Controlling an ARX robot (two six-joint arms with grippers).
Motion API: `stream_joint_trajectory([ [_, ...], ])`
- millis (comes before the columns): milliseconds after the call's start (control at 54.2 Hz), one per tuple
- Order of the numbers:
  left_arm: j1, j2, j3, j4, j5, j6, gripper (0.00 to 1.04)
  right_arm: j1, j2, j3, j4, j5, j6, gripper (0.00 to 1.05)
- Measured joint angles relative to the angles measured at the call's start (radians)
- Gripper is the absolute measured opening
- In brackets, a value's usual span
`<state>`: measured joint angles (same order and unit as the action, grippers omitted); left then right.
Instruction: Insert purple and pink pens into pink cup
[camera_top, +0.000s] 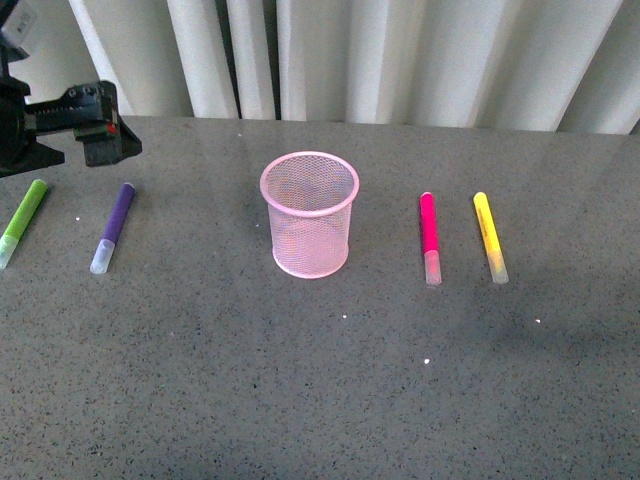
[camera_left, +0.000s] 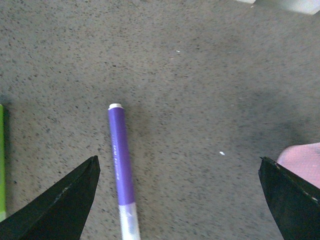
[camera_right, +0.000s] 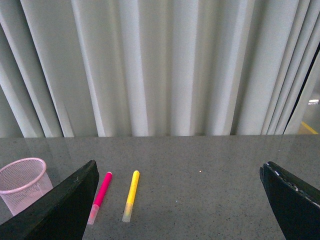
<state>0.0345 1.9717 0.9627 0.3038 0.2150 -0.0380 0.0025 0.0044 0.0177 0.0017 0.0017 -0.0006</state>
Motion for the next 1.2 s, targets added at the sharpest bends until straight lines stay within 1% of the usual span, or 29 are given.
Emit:
stream_joint_trajectory([
  [129, -0.018, 0.098, 0.048, 0.024, -0.037, 0.094, 0.98, 0.0, 0.0, 0.0, 0.0, 0.0, 0.0, 0.98],
  [240, -0.034, 0.145, 0.075, 0.031, -0.067, 0.139, 0.98, 0.0, 0.0, 0.0, 0.0, 0.0, 0.0, 0.98],
  [424, -0.05, 0.195, 0.107, 0.031, -0.093, 0.15, 0.98, 0.0, 0.0, 0.0, 0.0, 0.0, 0.0, 0.98],
  [719, -0.05, 0.265, 0.172, 0.014, -0.131, 0.149, 0.98, 0.0, 0.0, 0.0, 0.0, 0.0, 0.0, 0.98],
  [1199, -0.034, 0.332, 0.247, -0.011, -0.146, 0.15, 0.98, 0.0, 0.0, 0.0, 0.0, 0.0, 0.0, 0.98],
])
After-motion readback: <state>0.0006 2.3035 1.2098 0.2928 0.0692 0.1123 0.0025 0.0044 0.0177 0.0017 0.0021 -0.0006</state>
